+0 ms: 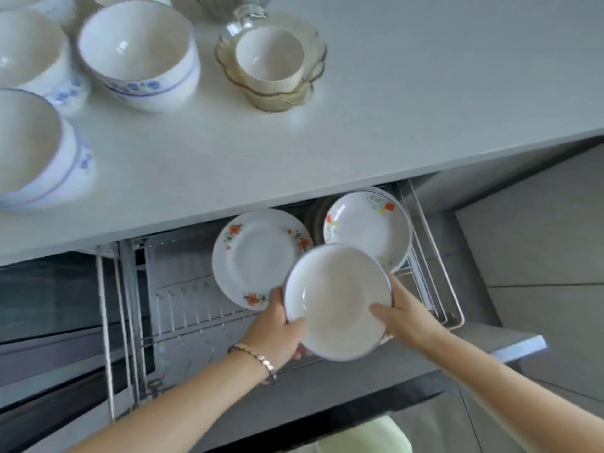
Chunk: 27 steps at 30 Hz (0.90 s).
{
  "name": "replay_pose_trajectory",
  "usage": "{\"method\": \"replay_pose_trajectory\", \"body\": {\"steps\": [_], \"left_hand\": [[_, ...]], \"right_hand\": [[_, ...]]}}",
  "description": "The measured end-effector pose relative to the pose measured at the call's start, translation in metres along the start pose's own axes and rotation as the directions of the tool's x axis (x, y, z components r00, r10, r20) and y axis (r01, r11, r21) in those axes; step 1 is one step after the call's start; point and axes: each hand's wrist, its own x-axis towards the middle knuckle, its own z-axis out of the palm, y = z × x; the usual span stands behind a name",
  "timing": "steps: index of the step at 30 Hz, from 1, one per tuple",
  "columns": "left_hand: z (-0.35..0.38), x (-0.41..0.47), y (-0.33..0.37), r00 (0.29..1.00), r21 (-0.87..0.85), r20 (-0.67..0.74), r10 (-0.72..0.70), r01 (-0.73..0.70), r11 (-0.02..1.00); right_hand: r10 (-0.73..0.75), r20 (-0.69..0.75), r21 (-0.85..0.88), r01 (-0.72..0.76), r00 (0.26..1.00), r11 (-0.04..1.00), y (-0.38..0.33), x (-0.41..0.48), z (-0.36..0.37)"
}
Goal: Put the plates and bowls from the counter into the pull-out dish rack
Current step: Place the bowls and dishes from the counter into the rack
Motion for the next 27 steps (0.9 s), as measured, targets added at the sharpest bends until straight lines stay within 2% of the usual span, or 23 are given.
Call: {"method": "replay_pose_trajectory", "body": {"steps": [4, 9, 14, 16, 19, 22, 24, 27], "left_hand": [[0.059, 0.037, -0.003, 0.987, -0.018, 0.107, -0.122, 0.125, 0.992], [0.113, 0.078, -0.006, 0.956, 0.023, 0.168, -0.241, 0.240, 0.970], [0.154, 0.106, -0.007, 0.949, 0.000, 0.085, -0.302, 0.303, 0.953], [0.163, 0.114, -0.008, 0.954, 0.053, 0.018, -0.300, 0.299, 0.953], [0.167, 0.122, -0.014, 0.944, 0.093, -0.033, -0.328, 0.329, 0.940], [0.164, 0.127, -0.016, 0.929, 0.053, -0.067, -0.365, 0.369, 0.928], [0.165, 0.130, -0.013, 0.927, 0.017, -0.045, -0.373, 0.374, 0.927], [0.170, 0.133, -0.001, 0.930, -0.028, 0.064, -0.361, 0.363, 0.931]], "right_hand": [[0.232, -0.005, -0.033, -0.233, 0.973, 0.972, 0.054, 0.023, -0.019], [0.312, -0.044, -0.198, -0.315, 0.949, 0.928, 0.105, 0.058, -0.039], [0.294, -0.111, -0.315, -0.315, 0.949, 0.896, 0.132, 0.094, -0.061], [0.276, -0.143, -0.365, -0.309, 0.951, 0.878, 0.140, 0.106, -0.070], [0.263, -0.137, -0.423, -0.296, 0.955, 0.856, 0.146, 0.120, -0.079], [0.265, -0.123, -0.442, -0.292, 0.956, 0.848, 0.146, 0.127, -0.078], [0.267, -0.118, -0.453, -0.291, 0.956, 0.843, 0.146, 0.130, -0.076], [0.260, -0.109, -0.460, -0.280, 0.960, 0.842, 0.147, 0.130, -0.077]]}}
